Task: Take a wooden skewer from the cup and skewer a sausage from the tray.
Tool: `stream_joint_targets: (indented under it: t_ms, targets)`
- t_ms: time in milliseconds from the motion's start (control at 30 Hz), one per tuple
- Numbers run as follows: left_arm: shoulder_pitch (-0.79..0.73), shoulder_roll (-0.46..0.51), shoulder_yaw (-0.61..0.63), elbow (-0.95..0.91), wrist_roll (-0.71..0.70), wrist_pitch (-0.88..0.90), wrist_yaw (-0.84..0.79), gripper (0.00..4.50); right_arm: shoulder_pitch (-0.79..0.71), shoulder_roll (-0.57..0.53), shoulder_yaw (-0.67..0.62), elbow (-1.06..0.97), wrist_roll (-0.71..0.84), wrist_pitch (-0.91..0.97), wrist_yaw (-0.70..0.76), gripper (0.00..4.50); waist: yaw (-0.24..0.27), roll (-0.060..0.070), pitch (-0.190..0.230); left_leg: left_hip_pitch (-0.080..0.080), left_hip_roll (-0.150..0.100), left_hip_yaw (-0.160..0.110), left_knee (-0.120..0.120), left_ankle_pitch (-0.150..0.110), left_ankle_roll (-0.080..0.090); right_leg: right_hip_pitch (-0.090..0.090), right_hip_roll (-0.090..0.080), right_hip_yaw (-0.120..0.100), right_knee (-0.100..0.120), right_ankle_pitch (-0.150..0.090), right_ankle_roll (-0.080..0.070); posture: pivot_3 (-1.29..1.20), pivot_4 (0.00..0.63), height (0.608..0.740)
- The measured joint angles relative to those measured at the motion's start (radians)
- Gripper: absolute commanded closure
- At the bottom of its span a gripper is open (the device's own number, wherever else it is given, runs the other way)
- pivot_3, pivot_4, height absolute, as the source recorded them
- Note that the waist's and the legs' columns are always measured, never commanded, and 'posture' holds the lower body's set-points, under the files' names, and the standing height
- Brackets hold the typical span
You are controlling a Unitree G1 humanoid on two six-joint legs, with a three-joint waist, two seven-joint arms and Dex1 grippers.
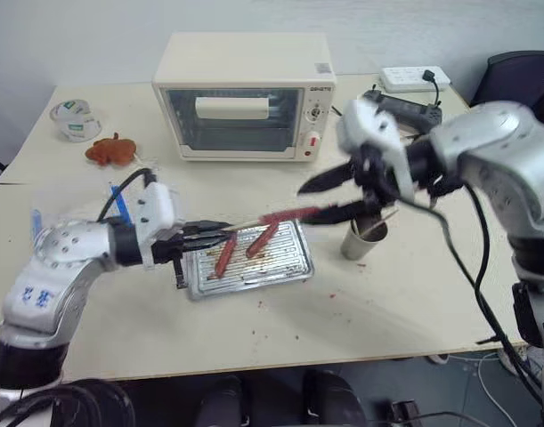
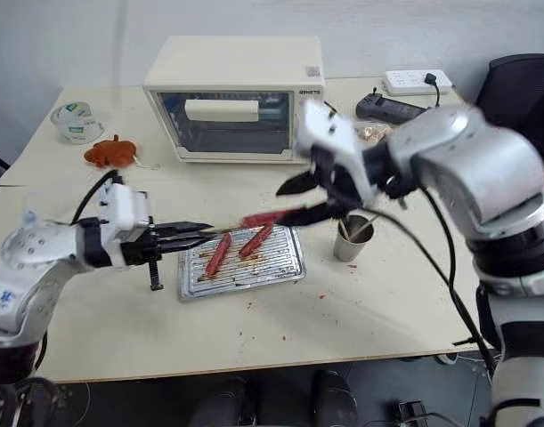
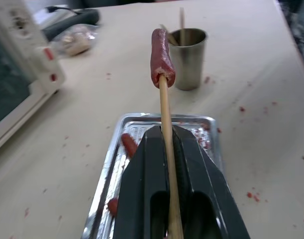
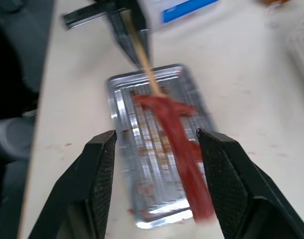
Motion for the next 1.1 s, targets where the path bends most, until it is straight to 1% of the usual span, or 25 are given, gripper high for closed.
stream_joint_targets:
  t_ms: [100,233,367,433,533,667,800,833,867,933,967,1033,1067,1100]
  targets:
    - [0.087,-0.047,0.121,-0.076,0.0,0.061,0.148,4.5,-0.005,0.009,-0.031,0.018,0.017,0.034,-0.02,1.3,0.002,0.0,0.0,0.0,0.0,0.0,0.0,0.0,0.0,0.0,-0.001,0.0,0.0,0.0,0.0,0.0,0.15,0.74]
    - [0.189,-0.146,0.315,-0.136,0.04,0.154,0.386,4.5,-0.002,0.016,-0.07,0.019,0.063,0.097,-0.043,0.02,0.002,0.0,0.0,0.0,-0.001,-0.001,0.0,0.0,0.0,0.0,-0.002,0.0,0.001,0.0,0.0,0.0,0.15,0.74]
    - [0.19,-0.254,0.488,-0.136,0.077,0.296,0.639,4.5,-0.002,0.03,-0.105,0.015,0.102,0.131,-0.067,0.02,0.003,-0.003,-0.002,0.0,-0.001,-0.001,0.0,0.0,0.0,0.0,-0.002,0.0,0.001,0.0,0.0,0.0,0.15,0.74]
    - [0.19,-0.268,0.515,-0.129,0.085,0.334,0.695,4.5,-0.002,0.046,-0.114,0.015,0.118,0.142,-0.072,0.02,0.004,-0.005,-0.003,0.0,-0.001,-0.001,0.0,0.0,0.0,0.0,-0.003,-0.001,0.002,0.0,0.0,0.0,0.15,0.74]
    - [0.192,-0.268,0.508,-0.101,0.109,0.358,0.733,4.5,-0.004,0.057,-0.119,0.015,0.135,0.145,-0.081,0.02,0.006,-0.007,-0.004,0.0,-0.002,-0.001,0.0,0.0,0.0,0.0,-0.004,-0.001,0.002,0.0,0.0,0.0,0.15,0.74]
    - [0.173,-0.267,0.449,-0.046,0.141,0.365,0.762,4.5,-0.005,0.06,-0.12,0.016,0.139,0.137,-0.086,0.02,0.003,-0.008,-0.005,0.0,-0.002,-0.001,0.0,0.0,0.0,0.0,-0.004,-0.001,0.002,0.0,0.0,0.0,0.15,0.74]
    - [0.155,-0.27,0.437,-0.028,0.152,0.386,0.791,3.41,-0.005,0.06,-0.12,0.016,0.139,0.119,-0.086,0.0,0.002,-0.008,-0.005,0.0,-0.001,-0.001,0.0,0.0,0.0,0.0,-0.004,-0.001,0.001,0.0,0.0,0.0,0.15,0.74]
    - [0.158,-0.279,0.438,-0.032,0.152,0.399,0.801,3.04,-0.005,0.06,-0.12,0.017,0.139,0.115,-0.084,0.0,0.0,-0.008,-0.005,0.0,-0.001,0.0,0.0,0.0,0.0,-0.001,-0.004,-0.001,0.001,0.0,0.0,0.0,0.15,0.74]
    - [0.159,-0.282,0.438,-0.032,0.152,0.403,0.803,2.83,-0.005,0.06,-0.12,0.017,0.138,0.113,-0.084,0.0,0.0,-0.008,-0.005,0.0,-0.001,0.0,-0.001,0.0,0.0,-0.001,-0.004,-0.001,0.001,0.0,0.0,0.0,0.15,0.74]
    - [0.179,-0.284,0.44,-0.042,0.152,0.415,0.808,2.24,-0.005,0.06,-0.118,0.023,0.138,0.102,-0.078,0.0,0.0,-0.008,-0.005,0.0,-0.001,0.0,-0.001,0.0,0.0,-0.001,-0.004,-0.002,0.001,0.0,0.0,0.0,0.15,0.74]
    - [0.188,-0.284,0.446,-0.053,0.152,0.423,0.809,2.0,-0.005,0.06,-0.117,0.027,0.137,0.1,-0.075,0.0,0.0,-0.008,-0.005,0.0,-0.001,0.0,-0.001,0.0,0.0,-0.001,-0.004,-0.001,0.001,0.0,0.0,0.0,0.15,0.74]
    - [0.195,-0.283,0.479,-0.082,0.143,0.455,0.809,1.35,-0.005,0.06,-0.111,0.039,0.132,0.092,-0.07,0.0,0.001,-0.009,-0.005,0.0,-0.001,0.0,-0.001,0.0,0.0,-0.001,-0.004,-0.001,0.001,0.0,0.0,0.0,0.15,0.74]
    - [0.197,-0.284,0.509,-0.101,0.128,0.472,0.808,1.11,-0.005,0.06,-0.105,0.043,0.131,0.083,-0.067,0.0,0.001,-0.009,-0.005,0.0,-0.001,0.0,-0.001,0.0,0.0,-0.001,-0.005,-0.002,0.001,0.0,0.0,0.0,0.15,0.74]
    - [0.2,-0.283,0.545,-0.119,0.109,0.487,0.803,1.11,-0.005,0.06,-0.099,0.046,0.129,0.077,-0.063,0.0,0.001,-0.009,-0.005,0.0,-0.001,0.0,-0.001,0.0,0.0,-0.001,-0.005,-0.002,0.001,0.0,0.0,0.0,0.15,0.74]
